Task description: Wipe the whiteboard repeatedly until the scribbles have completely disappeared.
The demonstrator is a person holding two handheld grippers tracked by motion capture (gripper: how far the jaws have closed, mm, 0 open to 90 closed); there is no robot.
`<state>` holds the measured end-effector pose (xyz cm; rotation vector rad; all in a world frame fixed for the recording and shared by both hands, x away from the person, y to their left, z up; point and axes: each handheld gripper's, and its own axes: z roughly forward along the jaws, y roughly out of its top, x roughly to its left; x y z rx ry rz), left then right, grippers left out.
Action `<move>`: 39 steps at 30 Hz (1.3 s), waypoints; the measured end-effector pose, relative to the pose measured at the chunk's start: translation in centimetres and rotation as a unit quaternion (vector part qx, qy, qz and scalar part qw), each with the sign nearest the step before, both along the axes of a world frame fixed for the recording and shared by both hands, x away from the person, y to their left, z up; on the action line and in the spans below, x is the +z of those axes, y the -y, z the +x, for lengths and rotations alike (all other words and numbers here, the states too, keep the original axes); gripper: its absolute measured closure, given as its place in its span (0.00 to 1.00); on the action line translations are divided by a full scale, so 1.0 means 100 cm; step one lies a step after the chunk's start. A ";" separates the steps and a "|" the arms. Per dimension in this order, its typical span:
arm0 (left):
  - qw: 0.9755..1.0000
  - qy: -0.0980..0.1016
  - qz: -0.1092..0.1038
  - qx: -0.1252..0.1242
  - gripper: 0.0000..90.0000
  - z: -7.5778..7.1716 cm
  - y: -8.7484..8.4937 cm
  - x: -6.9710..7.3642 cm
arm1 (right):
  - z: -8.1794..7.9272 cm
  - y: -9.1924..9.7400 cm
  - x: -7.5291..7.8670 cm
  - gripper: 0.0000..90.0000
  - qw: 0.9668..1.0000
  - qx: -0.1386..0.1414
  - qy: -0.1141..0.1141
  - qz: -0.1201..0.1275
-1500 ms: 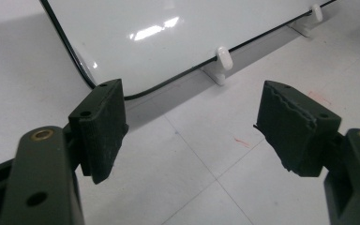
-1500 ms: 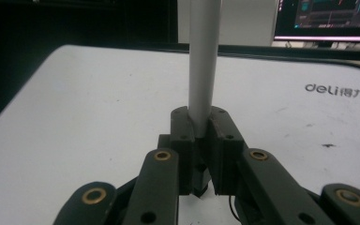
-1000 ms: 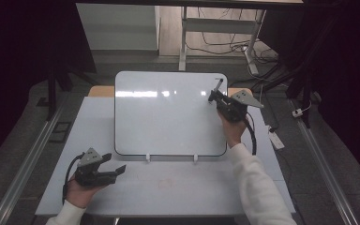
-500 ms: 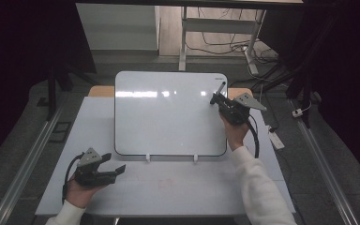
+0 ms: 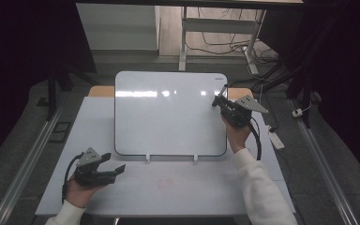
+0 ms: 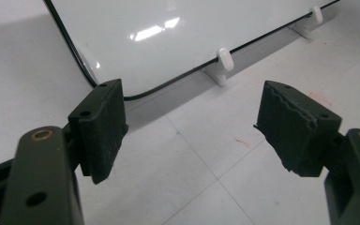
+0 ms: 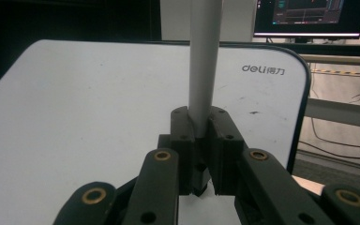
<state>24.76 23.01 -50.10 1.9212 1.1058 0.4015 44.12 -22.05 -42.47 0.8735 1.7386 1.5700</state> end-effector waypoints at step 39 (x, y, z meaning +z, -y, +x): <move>1.000 0.005 -0.004 -0.012 0.28 0.002 0.009 0.004 | -0.035 0.008 0.000 0.90 0.995 0.075 -0.058 -0.018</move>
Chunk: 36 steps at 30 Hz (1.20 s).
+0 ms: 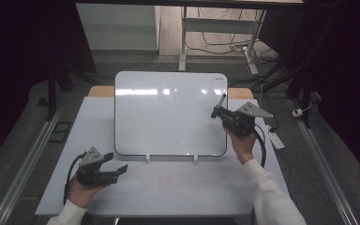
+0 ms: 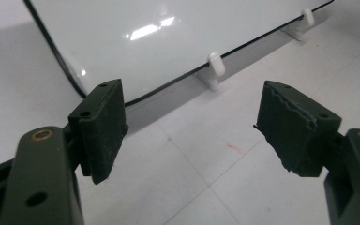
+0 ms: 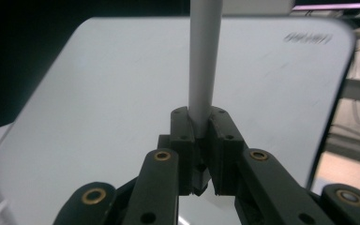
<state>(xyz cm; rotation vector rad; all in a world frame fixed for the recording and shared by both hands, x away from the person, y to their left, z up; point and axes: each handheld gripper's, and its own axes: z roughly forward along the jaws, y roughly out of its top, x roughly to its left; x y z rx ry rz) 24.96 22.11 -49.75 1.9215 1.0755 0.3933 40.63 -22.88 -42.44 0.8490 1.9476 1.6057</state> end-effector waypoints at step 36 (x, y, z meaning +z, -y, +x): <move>0.978 0.037 -0.075 -0.192 0.44 0.060 0.148 0.054 | -0.093 -0.060 -0.050 0.90 0.980 0.151 -0.096 -0.089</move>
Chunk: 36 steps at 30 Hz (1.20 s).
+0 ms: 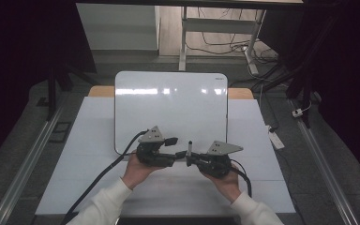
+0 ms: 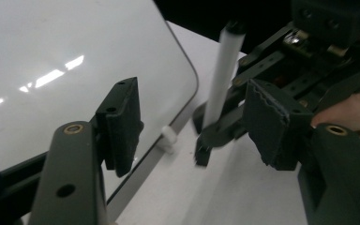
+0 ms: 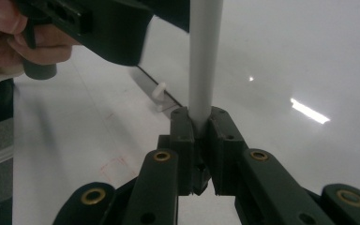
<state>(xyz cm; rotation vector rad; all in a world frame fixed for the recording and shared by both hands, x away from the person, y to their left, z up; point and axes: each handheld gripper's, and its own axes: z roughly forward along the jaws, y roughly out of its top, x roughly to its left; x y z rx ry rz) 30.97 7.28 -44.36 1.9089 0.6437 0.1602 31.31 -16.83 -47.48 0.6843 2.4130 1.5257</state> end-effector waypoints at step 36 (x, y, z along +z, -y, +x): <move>0.999 0.002 -0.029 0.015 0.90 0.006 0.008 0.001 | -0.018 -0.019 0.008 0.90 0.989 -0.093 0.104 -0.050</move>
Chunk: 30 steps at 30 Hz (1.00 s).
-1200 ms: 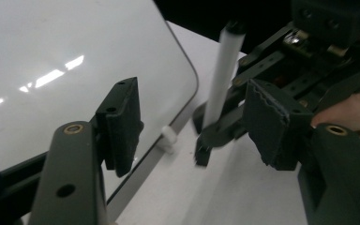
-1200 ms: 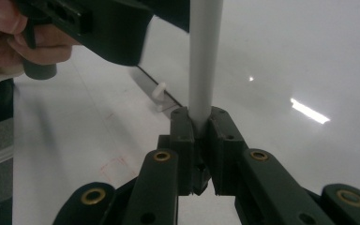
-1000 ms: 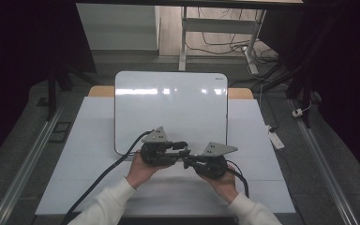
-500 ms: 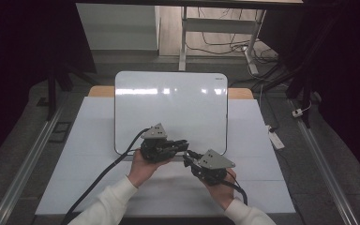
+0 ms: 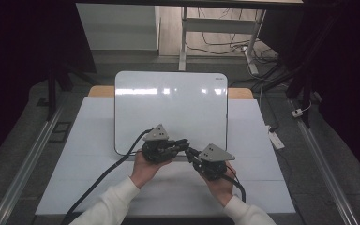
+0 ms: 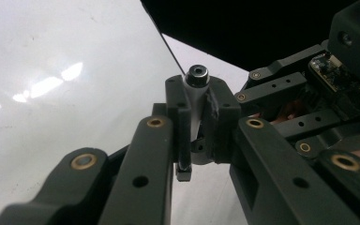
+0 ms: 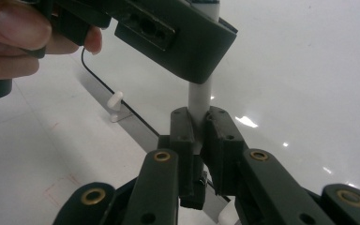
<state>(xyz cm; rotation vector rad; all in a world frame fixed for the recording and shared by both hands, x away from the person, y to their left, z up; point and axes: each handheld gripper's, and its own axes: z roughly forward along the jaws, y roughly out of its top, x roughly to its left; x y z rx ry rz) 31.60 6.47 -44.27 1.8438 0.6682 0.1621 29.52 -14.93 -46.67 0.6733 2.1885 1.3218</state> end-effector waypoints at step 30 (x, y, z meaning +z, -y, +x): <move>0.982 -0.038 0.089 0.161 0.36 -0.066 -0.154 -0.040 | 0.166 0.046 0.088 0.90 0.972 -0.229 -0.025 0.042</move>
